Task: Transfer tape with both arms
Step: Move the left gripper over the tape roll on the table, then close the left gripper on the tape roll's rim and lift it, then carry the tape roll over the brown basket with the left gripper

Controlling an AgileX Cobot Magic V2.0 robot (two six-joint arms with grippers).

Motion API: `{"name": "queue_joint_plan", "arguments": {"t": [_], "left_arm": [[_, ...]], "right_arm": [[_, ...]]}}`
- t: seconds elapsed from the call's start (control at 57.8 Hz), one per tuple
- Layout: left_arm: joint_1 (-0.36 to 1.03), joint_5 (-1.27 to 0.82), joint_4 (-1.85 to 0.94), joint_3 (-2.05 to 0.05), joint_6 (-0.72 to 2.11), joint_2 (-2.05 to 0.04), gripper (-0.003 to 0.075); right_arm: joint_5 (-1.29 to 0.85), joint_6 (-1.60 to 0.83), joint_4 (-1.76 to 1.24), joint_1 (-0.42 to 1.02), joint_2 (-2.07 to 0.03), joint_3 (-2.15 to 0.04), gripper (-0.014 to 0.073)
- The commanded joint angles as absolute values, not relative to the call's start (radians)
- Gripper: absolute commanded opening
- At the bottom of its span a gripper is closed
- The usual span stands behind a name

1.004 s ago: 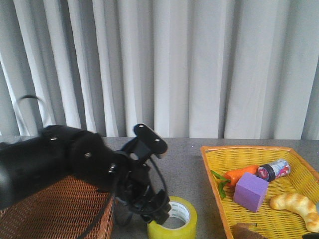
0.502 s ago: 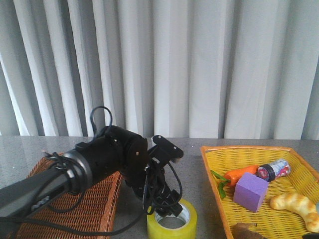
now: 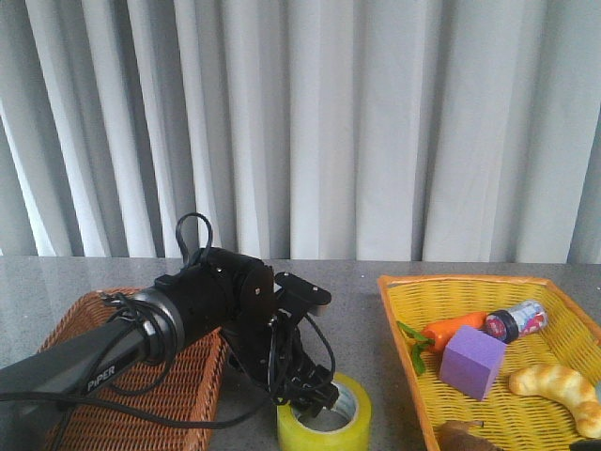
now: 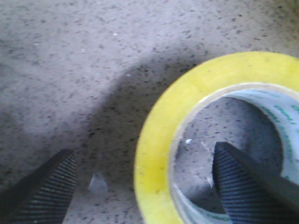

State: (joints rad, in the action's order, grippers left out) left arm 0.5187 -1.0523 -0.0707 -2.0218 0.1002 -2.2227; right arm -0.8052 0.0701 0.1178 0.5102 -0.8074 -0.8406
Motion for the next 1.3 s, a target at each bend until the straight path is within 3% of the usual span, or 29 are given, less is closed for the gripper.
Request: {"name": "queue_joint_plan", "arguments": {"t": [0.0, 0.415, 0.571, 0.987, 1.281], "left_arm": [[0.523, -1.026, -0.085, -2.055, 0.098, -2.158, 0.0526], [0.523, -1.036, -0.084, -2.055, 0.098, -2.158, 0.0183], [0.523, -1.038, -0.084, -2.055, 0.098, -2.158, 0.0090], [0.520, -1.086, -0.071, -2.107, 0.102, -2.099, 0.0059], [0.490, -1.188, 0.134, -2.180, 0.118, -1.972, 0.0059]], "right_arm": [[-0.751, 0.071, 0.127, 0.505, -0.803, -0.864, 0.0400], [-0.751, 0.070, 0.127, 0.505, -0.803, -0.864, 0.0400], [-0.751, 0.070, 0.127, 0.505, -0.803, -0.864, 0.0400], [-0.750, 0.070, 0.127, 0.505, -0.803, -0.864, 0.0400], [-0.750, 0.069, 0.127, 0.505, -0.803, -0.864, 0.0400]]}}
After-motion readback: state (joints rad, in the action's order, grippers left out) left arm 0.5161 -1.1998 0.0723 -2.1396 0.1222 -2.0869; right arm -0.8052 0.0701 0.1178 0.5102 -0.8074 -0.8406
